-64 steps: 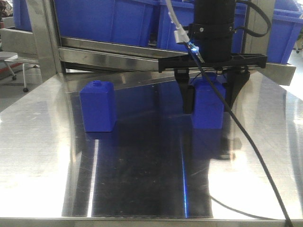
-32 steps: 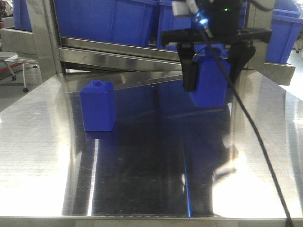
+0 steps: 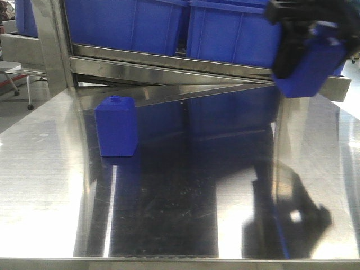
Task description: Pick and sort blue part to right shelf
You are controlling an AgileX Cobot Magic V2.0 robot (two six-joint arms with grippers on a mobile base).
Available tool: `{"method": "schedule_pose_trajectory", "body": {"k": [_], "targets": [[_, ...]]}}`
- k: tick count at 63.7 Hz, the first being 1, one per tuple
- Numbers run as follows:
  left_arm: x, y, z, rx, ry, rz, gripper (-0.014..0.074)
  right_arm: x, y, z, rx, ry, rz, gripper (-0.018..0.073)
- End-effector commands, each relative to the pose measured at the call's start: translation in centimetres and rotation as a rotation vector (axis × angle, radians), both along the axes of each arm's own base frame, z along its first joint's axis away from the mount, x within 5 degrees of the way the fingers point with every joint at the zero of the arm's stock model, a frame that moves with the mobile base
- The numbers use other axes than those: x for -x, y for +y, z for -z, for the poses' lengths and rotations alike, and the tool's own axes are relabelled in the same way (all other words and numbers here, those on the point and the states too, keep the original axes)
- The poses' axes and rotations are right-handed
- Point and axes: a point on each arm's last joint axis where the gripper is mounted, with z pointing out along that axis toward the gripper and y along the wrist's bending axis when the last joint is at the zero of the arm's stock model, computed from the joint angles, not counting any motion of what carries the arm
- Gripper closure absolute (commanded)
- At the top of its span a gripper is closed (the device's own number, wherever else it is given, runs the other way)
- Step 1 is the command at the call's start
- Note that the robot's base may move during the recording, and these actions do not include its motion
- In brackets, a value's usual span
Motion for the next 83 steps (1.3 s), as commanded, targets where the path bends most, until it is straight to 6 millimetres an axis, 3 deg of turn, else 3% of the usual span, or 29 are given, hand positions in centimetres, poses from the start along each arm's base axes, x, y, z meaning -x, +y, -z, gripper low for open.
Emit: {"method": "schedule_pose_trajectory", "body": {"k": [1,11,21,60,69,83], "targets": [[0.1,0.1,-0.1,0.021,-0.079,-0.008,0.0463,1.4,-1.8,-2.4,-0.056,-0.221,0.03,0.0157],[0.1,0.1,-0.1,0.021,-0.079,-0.008,0.0463,4.5,-5.3,-2.1,-0.092,-0.383,0.148,0.0157],[0.1,0.1,-0.1,0.021,-0.079,-0.008,0.0463,7.7,-7.6,-1.7,-0.096,-0.51,0.232,0.0157],[0.1,0.1,-0.1,0.021,-0.079,-0.008,0.0463,20.8,-8.7,-0.8,-0.118,-0.938,0.22,0.0157],[0.1,0.1,-0.1,0.021,-0.079,-0.008,0.0463,22.2,-8.8,-0.7,-0.115,-1.002,0.215,0.0157],[0.1,0.1,-0.1,0.021,-0.079,-0.008,0.0463,22.4,-8.8,-0.7,-0.117,-1.013,0.215,0.0157]]}}
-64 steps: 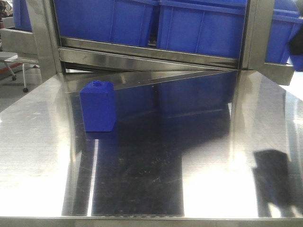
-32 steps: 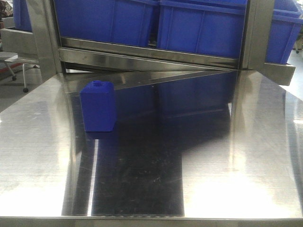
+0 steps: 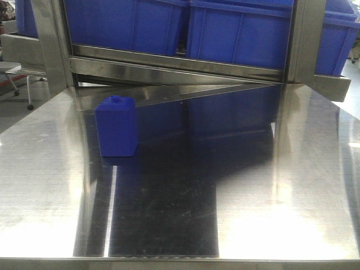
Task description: Pick and sort blue part to right shelf
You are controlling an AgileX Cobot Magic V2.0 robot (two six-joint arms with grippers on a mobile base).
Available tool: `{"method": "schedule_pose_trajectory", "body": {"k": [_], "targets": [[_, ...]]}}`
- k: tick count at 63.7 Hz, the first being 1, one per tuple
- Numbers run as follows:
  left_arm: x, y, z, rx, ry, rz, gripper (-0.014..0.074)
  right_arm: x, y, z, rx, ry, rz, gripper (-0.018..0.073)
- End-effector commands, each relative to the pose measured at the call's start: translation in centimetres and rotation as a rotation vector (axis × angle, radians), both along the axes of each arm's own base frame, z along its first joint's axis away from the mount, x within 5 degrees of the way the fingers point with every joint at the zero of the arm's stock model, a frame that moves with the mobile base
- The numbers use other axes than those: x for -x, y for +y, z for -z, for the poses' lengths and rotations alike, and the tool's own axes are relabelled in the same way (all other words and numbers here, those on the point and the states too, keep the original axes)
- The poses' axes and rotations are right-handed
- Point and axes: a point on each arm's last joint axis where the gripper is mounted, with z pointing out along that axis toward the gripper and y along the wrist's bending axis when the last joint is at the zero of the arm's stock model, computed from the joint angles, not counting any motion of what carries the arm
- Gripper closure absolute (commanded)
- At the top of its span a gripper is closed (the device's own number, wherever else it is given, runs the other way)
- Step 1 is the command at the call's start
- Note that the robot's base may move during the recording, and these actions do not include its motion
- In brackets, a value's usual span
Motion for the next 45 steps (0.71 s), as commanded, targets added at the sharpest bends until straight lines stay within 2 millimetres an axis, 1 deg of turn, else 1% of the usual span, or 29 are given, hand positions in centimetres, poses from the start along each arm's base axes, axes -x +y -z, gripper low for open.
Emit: {"method": "schedule_pose_trajectory", "body": {"k": [1,45], "targets": [[0.15,0.09,-0.08,0.021,-0.079,-0.008,0.0463,0.12,-0.05,-1.77,0.015,-0.114,0.007,0.0157],[0.15,0.09,-0.08,0.021,-0.079,-0.008,0.0463,0.12,-0.05,-1.76,0.015,-0.113,0.007,0.0157]]}}
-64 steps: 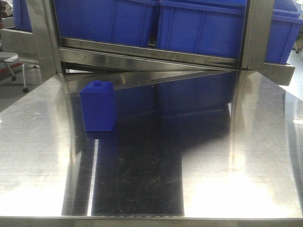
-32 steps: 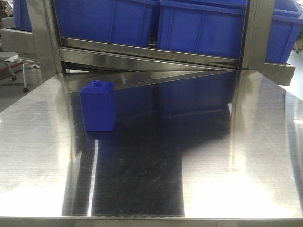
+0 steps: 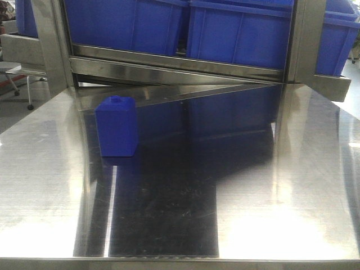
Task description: Pick and sort blue part to right shelf
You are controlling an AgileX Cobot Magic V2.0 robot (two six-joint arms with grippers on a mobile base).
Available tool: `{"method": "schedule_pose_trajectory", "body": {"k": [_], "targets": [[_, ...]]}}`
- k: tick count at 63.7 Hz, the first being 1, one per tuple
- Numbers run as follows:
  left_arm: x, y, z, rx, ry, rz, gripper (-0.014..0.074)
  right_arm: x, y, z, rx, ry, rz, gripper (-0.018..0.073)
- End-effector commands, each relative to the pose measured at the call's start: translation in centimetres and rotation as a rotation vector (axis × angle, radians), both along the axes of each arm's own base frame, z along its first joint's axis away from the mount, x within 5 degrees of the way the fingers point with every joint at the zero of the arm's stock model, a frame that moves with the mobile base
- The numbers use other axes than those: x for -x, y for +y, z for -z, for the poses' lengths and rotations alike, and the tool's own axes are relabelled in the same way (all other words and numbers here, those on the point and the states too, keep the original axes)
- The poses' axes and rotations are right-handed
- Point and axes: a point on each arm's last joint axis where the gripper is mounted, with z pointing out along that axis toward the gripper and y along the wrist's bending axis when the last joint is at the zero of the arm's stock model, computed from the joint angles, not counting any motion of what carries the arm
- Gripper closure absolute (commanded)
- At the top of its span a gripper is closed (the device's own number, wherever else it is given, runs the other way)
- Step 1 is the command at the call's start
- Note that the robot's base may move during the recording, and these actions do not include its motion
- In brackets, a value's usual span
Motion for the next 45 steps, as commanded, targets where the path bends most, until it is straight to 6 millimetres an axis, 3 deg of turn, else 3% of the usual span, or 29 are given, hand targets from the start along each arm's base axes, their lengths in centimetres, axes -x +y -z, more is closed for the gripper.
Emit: {"method": "schedule_pose_trajectory", "body": {"k": [1,34,45], "targets": [[0.1,0.1,-0.1,0.021,-0.079,-0.008,0.0463,0.1,0.0,-1.8,0.015,-0.115,0.007,0.0157],[0.2,0.1,-0.1,0.021,-0.079,-0.008,0.0463,0.1,0.0,-1.8,0.015,-0.115,0.007,0.0157],[0.7,0.0,-2.3,0.017,-0.009,0.008,0.0463,0.1,0.0,-1.8,0.015,-0.115,0.007,0.0157]]}}
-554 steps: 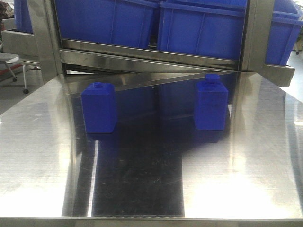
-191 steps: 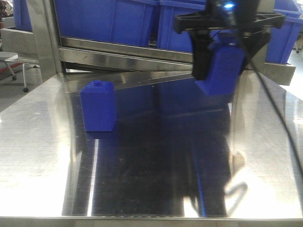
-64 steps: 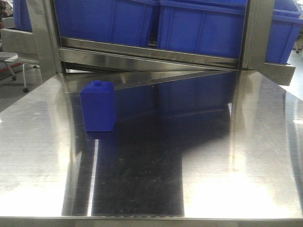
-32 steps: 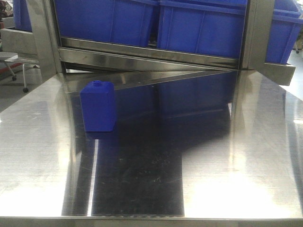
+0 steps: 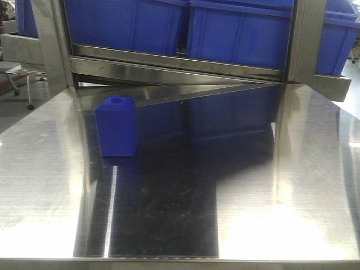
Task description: Pick and sort blue part to right shelf
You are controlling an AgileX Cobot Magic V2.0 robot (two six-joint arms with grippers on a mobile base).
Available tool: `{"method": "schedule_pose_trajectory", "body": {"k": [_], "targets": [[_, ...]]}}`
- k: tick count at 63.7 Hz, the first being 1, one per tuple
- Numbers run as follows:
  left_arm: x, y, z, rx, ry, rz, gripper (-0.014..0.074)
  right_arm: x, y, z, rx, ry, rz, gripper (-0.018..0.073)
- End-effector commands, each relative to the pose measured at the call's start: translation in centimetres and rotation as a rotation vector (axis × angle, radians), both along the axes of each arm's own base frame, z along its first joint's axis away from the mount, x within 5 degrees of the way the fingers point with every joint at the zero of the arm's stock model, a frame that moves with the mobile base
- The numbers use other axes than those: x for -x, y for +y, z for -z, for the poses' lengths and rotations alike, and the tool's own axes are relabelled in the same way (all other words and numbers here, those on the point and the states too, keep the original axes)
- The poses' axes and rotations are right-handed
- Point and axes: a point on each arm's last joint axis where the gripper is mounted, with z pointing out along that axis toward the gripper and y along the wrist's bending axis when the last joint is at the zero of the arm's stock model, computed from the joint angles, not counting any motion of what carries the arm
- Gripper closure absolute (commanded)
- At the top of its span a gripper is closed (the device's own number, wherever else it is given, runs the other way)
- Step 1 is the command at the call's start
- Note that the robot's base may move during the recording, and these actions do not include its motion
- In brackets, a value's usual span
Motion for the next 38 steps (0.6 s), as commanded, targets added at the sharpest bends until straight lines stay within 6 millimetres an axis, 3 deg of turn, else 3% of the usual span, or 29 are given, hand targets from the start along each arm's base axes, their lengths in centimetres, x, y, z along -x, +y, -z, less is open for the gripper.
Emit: {"method": "schedule_pose_trajectory", "body": {"k": [1,11,20,38], "targets": [[0.7,0.0,-2.8,0.022,-0.077,0.001,0.0463,0.1,0.0,-1.8,0.014,-0.115,0.007,0.0157],[1.9,-0.1,-6.1,0.07,-0.096,0.026,0.0463,0.1,0.0,-1.8,0.014,-0.115,0.007,0.0157],[2.2,-0.2,-7.5,0.068,-0.065,0.034,0.0463,0.1,0.0,-1.8,0.014,-0.115,0.007,0.0157],[-0.7,-0.4,-9.0,0.066,0.099,0.035,0.0463,0.1,0.0,-1.8,0.014,-0.115,0.007,0.0157]]}}
